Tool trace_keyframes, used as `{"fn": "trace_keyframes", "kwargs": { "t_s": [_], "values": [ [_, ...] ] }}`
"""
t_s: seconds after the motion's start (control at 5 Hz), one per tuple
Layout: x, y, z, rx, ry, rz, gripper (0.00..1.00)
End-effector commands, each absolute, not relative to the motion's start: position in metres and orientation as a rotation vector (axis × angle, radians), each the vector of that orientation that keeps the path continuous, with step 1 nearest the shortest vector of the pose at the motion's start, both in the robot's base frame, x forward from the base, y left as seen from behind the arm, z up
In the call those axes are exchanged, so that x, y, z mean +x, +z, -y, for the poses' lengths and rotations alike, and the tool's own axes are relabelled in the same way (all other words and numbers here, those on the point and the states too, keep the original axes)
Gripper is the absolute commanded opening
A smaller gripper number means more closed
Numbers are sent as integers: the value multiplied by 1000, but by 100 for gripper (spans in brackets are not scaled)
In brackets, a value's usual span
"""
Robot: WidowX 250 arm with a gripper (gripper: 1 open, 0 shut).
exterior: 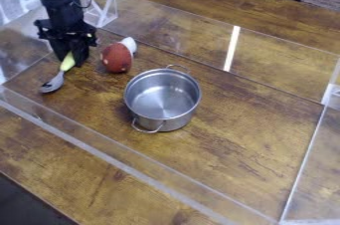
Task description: Move the green spoon to the right
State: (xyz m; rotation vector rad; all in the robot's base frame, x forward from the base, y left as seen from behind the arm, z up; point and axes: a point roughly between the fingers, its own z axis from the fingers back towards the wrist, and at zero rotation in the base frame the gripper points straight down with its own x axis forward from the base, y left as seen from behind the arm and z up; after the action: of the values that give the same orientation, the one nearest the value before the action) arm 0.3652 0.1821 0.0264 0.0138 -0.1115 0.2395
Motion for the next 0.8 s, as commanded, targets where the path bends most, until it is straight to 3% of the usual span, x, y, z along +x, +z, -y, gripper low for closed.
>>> {"fn": "trace_keyframes", "kwargs": {
  "t_s": [0.0, 0.4, 0.6],
  "values": [
    [371, 77, -169, 33, 270, 155, 0],
    [376, 133, -140, 29, 338, 186, 0],
    [378, 145, -120, 13, 347, 203, 0]
  ]
}}
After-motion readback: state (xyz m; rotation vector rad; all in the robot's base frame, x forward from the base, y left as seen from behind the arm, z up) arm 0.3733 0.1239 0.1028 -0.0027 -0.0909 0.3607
